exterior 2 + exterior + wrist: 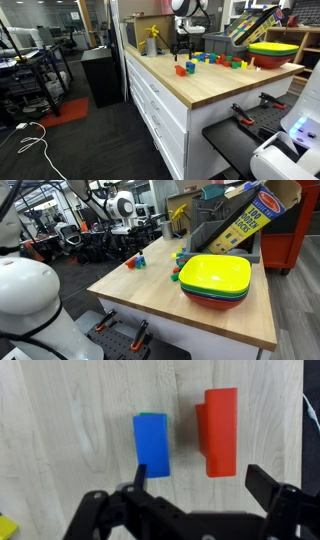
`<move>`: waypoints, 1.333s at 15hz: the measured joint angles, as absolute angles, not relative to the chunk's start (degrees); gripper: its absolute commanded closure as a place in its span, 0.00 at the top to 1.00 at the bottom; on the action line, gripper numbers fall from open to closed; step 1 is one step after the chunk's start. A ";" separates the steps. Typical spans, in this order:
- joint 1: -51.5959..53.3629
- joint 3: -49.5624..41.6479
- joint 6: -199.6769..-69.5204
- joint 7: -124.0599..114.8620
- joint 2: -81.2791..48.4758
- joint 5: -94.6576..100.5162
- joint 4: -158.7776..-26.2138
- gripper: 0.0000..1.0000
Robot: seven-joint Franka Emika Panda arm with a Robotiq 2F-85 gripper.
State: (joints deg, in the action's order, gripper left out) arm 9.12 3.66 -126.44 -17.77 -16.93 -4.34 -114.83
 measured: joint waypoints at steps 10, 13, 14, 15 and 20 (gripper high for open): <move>7.52 2.90 -126.38 -17.78 -16.92 -4.27 -116.80 1.00; 7.33 2.90 -126.36 -17.78 -16.88 -4.28 -117.84 1.00; 7.33 2.90 -126.35 -17.78 -16.86 -4.29 -118.12 1.00; 7.33 2.90 -126.30 -17.78 -16.86 -4.29 -118.35 1.00; 7.33 2.90 -125.71 -17.78 -16.84 -4.38 -118.94 1.00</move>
State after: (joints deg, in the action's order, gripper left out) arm 7.33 2.90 -125.71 -17.78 -16.84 -4.38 -118.94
